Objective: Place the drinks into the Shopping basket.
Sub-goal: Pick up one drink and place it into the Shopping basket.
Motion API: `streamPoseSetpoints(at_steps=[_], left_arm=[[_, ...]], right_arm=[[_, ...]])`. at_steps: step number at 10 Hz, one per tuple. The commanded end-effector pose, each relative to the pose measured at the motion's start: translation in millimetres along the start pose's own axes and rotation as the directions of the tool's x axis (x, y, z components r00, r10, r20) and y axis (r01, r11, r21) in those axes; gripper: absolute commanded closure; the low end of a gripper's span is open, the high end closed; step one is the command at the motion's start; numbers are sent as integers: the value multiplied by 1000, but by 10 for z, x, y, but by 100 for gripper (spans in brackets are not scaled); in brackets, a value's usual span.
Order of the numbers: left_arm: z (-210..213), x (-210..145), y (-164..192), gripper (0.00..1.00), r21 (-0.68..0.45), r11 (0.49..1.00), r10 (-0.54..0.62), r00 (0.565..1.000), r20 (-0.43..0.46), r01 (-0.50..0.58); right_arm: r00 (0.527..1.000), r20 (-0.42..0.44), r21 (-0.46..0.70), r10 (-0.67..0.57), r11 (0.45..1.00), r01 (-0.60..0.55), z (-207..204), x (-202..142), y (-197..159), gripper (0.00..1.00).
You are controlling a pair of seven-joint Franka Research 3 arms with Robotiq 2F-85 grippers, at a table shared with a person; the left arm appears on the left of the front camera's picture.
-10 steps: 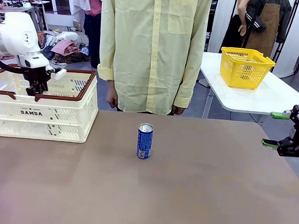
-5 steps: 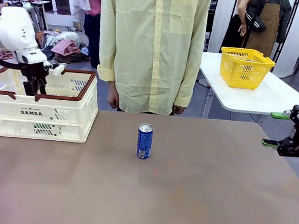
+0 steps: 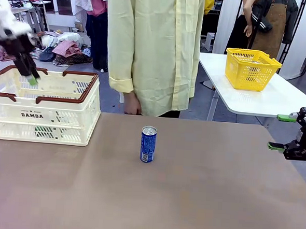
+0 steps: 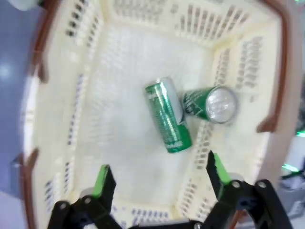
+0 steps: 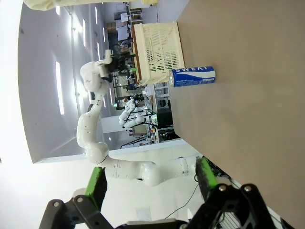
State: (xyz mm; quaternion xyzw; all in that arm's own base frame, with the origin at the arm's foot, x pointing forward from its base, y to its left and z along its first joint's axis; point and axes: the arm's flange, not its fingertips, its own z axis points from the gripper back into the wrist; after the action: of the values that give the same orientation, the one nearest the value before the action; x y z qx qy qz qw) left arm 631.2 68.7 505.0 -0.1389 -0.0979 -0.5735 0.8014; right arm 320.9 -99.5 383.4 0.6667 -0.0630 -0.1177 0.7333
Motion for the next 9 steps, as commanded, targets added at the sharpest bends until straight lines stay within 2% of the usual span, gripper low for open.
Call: streamPoseSetpoints(at_steps=[1, 2, 3, 4, 5, 6, 8, 9], left_arm=[[643, 8, -244, 0, -36, 999, 41, 962, 269, -33], [853, 45, -489, 0, -210, 976, 132, 912, 388, -52], [970, 1, -739, 0, -336, 941, 158, 919, 362, -30], [1095, -140, -981, 0, -412, 911, 177, 914, 366, -11], [1171, -297, -1153, 0, -530, 845, 329, 850, 411, -71], [1097, -506, -1389, 0, -553, 828, 401, 789, 465, -94], [899, -1089, -2019, 0, -525, 851, 366, 718, 592, -2], [814, -1325, -2210, 0, -531, 847, 363, 692, 624, 35]], right_arm=[[1000, 13, 9, -6, 1000, 6, -9, 6, 41, 0], [1000, 13, 9, -6, 1000, 6, -9, 6, 41, 0], [1000, 13, 9, -6, 1000, 6, -9, 6, 41, 0], [1000, 13, 9, -6, 1000, 6, -9, 6, 41, 0], [1000, 13, 9, -6, 1000, 6, -9, 6, 41, 0], [1000, 13, 9, -6, 1000, 6, -9, 6, 41, 0], [1000, 13, 9, -6, 1000, 6, -9, 6, 41, 0], [1000, 13, 9, -6, 1000, 6, -9, 6, 41, 0]])
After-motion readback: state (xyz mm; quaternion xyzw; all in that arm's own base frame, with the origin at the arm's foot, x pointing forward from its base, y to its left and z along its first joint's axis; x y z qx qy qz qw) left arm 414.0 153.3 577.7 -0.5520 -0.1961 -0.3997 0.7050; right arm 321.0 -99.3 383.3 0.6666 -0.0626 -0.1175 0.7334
